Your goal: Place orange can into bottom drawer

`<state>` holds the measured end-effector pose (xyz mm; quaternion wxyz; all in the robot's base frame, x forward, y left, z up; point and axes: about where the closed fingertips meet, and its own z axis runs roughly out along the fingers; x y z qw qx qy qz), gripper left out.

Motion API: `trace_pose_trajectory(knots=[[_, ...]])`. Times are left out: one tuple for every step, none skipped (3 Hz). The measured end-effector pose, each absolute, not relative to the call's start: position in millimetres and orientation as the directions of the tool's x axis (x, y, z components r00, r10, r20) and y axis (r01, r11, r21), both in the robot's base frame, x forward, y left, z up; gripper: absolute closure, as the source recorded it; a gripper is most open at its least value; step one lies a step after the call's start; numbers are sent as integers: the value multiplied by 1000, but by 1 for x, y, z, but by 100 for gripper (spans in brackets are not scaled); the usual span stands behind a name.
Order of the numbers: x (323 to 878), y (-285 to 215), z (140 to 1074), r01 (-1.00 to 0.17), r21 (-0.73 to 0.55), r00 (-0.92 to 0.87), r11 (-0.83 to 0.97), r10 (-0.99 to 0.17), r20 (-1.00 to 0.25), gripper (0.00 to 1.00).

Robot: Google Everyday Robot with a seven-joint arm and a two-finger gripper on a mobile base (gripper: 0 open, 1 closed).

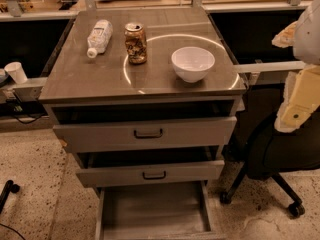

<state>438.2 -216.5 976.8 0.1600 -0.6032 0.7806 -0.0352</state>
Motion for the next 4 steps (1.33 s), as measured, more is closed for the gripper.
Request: trace_pose_trajectory(knots=[[438, -216, 977, -930, -248, -221, 270, -953, -207, 0], [455, -197, 972, -940, -227, -191, 255, -944, -270, 0], [505, -133, 968, -957, -224, -84, 183, -917, -390, 0], [544, -58, 965, -962, -245, 23, 118, -861, -508, 0]])
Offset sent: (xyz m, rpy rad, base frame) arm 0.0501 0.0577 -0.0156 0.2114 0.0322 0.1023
